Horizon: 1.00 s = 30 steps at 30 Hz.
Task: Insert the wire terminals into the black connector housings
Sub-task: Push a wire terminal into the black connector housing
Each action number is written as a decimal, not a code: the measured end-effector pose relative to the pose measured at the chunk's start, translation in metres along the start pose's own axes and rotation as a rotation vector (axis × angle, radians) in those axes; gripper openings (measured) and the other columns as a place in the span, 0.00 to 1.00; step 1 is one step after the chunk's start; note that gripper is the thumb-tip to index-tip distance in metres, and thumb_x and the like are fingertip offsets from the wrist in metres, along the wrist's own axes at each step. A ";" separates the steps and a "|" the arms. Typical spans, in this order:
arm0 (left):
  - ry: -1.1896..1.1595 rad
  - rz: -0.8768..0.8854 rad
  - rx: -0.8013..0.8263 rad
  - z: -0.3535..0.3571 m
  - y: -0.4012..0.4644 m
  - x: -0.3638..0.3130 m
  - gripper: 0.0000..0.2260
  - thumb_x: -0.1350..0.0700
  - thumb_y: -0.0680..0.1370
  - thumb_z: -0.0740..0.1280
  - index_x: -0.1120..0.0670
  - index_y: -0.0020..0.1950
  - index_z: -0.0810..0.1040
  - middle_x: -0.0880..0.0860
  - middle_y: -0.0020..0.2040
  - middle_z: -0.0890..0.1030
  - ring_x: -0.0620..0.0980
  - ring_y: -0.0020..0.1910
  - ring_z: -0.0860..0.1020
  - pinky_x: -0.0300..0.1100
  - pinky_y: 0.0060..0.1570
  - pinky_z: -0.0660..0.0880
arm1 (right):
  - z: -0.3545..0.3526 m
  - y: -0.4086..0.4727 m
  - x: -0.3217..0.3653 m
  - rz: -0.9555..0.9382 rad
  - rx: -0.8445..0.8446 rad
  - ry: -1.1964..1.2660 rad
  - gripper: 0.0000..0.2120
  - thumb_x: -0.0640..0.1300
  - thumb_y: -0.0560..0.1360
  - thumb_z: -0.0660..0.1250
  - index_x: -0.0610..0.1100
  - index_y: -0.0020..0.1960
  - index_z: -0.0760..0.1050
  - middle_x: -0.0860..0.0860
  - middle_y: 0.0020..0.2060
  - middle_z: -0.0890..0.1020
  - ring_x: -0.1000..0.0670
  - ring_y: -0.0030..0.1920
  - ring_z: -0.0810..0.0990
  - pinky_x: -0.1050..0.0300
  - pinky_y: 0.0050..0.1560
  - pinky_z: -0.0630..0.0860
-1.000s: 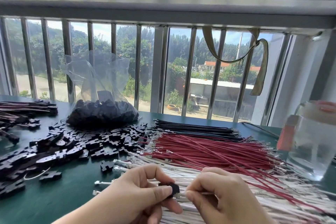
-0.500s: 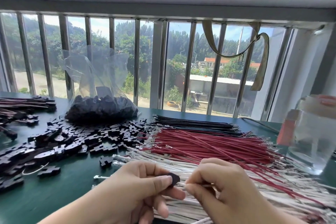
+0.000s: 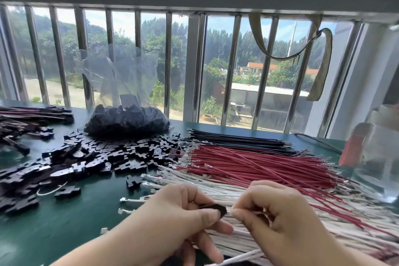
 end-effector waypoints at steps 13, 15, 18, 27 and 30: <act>0.051 0.025 -0.161 -0.030 -0.008 -0.016 0.19 0.54 0.64 0.71 0.61 0.49 0.71 0.60 0.44 0.85 0.49 0.22 0.78 0.34 0.15 0.68 | -0.020 0.001 -0.010 0.044 -0.099 -0.029 0.02 0.47 0.66 0.71 0.52 0.36 0.79 0.57 0.32 0.78 0.53 0.31 0.75 0.65 0.29 0.70; 0.028 -0.002 -0.086 -0.024 -0.007 -0.013 0.19 0.54 0.66 0.73 0.61 0.49 0.70 0.61 0.46 0.85 0.50 0.24 0.79 0.34 0.16 0.69 | -0.013 0.001 -0.008 0.043 -0.049 -0.007 0.03 0.51 0.66 0.71 0.53 0.36 0.79 0.57 0.33 0.79 0.52 0.32 0.76 0.62 0.31 0.73; 0.008 -0.043 0.054 -0.013 -0.007 -0.008 0.16 0.54 0.71 0.72 0.59 0.49 0.68 0.62 0.49 0.84 0.50 0.27 0.81 0.34 0.17 0.70 | -0.004 0.001 -0.005 0.037 0.007 0.021 0.05 0.56 0.66 0.69 0.56 0.37 0.80 0.58 0.35 0.80 0.53 0.37 0.79 0.64 0.35 0.74; -0.072 -0.078 0.174 -0.004 -0.012 -0.008 0.09 0.55 0.68 0.74 0.56 0.40 0.75 0.66 0.48 0.83 0.51 0.25 0.80 0.33 0.18 0.70 | 0.000 0.002 -0.005 0.082 0.090 0.098 0.06 0.47 0.66 0.76 0.58 0.37 0.82 0.60 0.37 0.80 0.56 0.43 0.79 0.70 0.43 0.72; -0.088 -0.104 0.202 -0.002 -0.015 -0.009 0.07 0.55 0.68 0.74 0.54 0.38 0.78 0.66 0.45 0.83 0.50 0.23 0.79 0.33 0.17 0.70 | 0.000 0.002 -0.004 0.090 0.097 0.106 0.06 0.48 0.66 0.77 0.57 0.37 0.82 0.61 0.37 0.80 0.57 0.44 0.79 0.70 0.44 0.72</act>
Point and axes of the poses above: each hand's wrist, its own y-axis towards the middle knuckle, its own z-axis out of the palm, x = y × z, the point moved 8 cm from there along y, towards the middle knuckle
